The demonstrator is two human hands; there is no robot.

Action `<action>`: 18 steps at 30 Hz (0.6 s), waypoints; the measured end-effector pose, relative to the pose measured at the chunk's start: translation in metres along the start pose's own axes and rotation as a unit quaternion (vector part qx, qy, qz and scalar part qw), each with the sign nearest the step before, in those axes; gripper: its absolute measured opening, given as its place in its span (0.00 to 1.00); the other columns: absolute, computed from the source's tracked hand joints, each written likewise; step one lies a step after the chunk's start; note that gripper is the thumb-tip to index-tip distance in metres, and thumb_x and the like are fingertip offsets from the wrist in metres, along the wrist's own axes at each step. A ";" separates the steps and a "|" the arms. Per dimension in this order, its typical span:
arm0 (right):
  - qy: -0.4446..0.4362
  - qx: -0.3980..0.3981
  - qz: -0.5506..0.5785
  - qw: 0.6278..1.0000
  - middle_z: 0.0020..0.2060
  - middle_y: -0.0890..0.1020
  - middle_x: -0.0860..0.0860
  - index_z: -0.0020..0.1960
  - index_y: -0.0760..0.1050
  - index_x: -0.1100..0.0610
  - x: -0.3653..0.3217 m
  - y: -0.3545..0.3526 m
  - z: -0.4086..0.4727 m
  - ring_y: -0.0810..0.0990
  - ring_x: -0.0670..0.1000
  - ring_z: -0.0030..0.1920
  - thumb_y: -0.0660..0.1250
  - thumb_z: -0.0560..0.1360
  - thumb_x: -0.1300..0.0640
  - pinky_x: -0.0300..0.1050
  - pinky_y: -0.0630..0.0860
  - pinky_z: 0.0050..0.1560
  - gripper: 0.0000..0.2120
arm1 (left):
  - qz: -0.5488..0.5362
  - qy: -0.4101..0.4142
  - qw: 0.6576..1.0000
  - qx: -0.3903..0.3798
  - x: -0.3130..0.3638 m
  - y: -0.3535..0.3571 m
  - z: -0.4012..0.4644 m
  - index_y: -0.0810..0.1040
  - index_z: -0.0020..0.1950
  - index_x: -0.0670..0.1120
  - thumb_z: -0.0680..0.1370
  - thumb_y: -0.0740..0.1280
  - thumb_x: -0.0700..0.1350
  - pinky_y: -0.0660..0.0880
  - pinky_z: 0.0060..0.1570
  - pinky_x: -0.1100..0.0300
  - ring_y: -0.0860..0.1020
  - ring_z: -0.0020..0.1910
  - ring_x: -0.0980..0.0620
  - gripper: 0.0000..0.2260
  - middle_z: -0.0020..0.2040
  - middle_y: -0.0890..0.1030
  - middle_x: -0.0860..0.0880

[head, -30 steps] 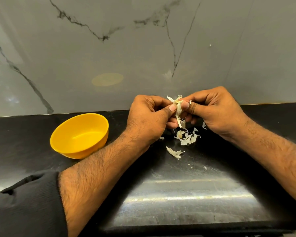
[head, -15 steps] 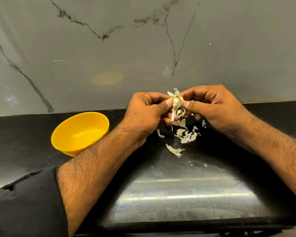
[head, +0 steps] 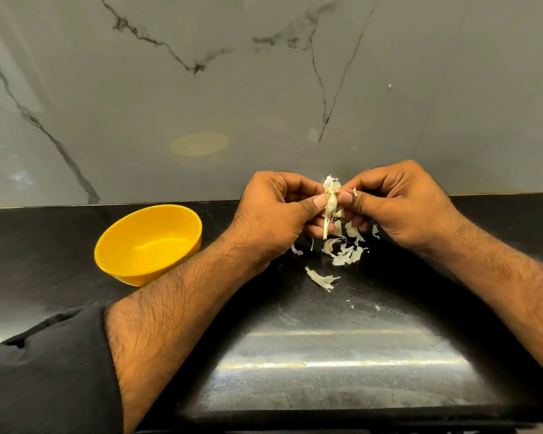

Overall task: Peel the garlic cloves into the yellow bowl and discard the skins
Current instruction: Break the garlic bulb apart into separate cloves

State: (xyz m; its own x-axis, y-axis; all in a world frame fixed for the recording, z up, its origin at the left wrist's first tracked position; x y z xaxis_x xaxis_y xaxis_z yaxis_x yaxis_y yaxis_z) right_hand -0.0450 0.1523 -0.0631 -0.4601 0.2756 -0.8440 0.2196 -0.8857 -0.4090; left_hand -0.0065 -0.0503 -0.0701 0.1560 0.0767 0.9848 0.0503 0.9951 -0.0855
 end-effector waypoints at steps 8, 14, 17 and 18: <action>-0.026 -0.011 -0.112 0.993 0.35 0.85 0.47 0.49 0.86 0.45 -0.007 -0.001 0.000 0.83 0.44 0.35 0.68 0.83 0.58 0.42 0.79 0.39 0.11 | -0.044 -0.011 0.999 0.005 0.003 -0.004 0.002 0.86 0.55 0.35 0.80 0.73 0.34 0.85 0.40 0.54 0.86 0.36 0.42 0.06 0.44 0.87 0.36; -0.027 -0.009 -0.105 0.994 0.44 0.88 0.48 0.54 0.86 0.46 -0.015 -0.003 -0.003 0.86 0.54 0.46 0.69 0.82 0.50 0.59 0.84 0.54 0.06 | -0.070 -0.029 0.997 0.006 0.008 -0.006 0.003 0.80 0.57 0.35 0.80 0.72 0.33 0.86 0.38 0.53 0.86 0.39 0.39 0.07 0.46 0.86 0.31; -0.021 -0.012 -0.083 0.996 0.45 0.88 0.46 0.53 0.87 0.47 -0.017 -0.002 -0.005 0.87 0.51 0.47 0.74 0.79 0.49 0.58 0.84 0.56 0.05 | -0.069 -0.040 0.997 -0.005 0.008 -0.005 0.001 0.80 0.57 0.33 0.81 0.70 0.33 0.86 0.39 0.55 0.87 0.41 0.40 0.06 0.45 0.87 0.34; -0.019 -0.008 -0.081 0.997 0.44 0.88 0.47 0.52 0.87 0.47 -0.017 -0.001 -0.005 0.87 0.52 0.47 0.75 0.78 0.48 0.59 0.84 0.55 0.05 | -0.074 -0.045 0.996 -0.010 0.008 -0.005 0.000 0.81 0.57 0.33 0.82 0.69 0.33 0.86 0.40 0.55 0.88 0.42 0.40 0.06 0.46 0.87 0.34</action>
State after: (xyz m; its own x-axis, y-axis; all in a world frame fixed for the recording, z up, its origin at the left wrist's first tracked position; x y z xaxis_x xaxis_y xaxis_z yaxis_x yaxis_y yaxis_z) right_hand -0.0330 0.1508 -0.0505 -0.5228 0.3996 -0.7530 0.1528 -0.8251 -0.5440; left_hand -0.0058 -0.0544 -0.0621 0.0568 -0.0644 0.9963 0.0869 0.9944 0.0594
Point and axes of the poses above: each hand's wrist, its own z-axis towards the middle knuckle, its own y-axis out of the palm, x = y × z, the point moved 1 cm from there along z, towards the middle knuckle
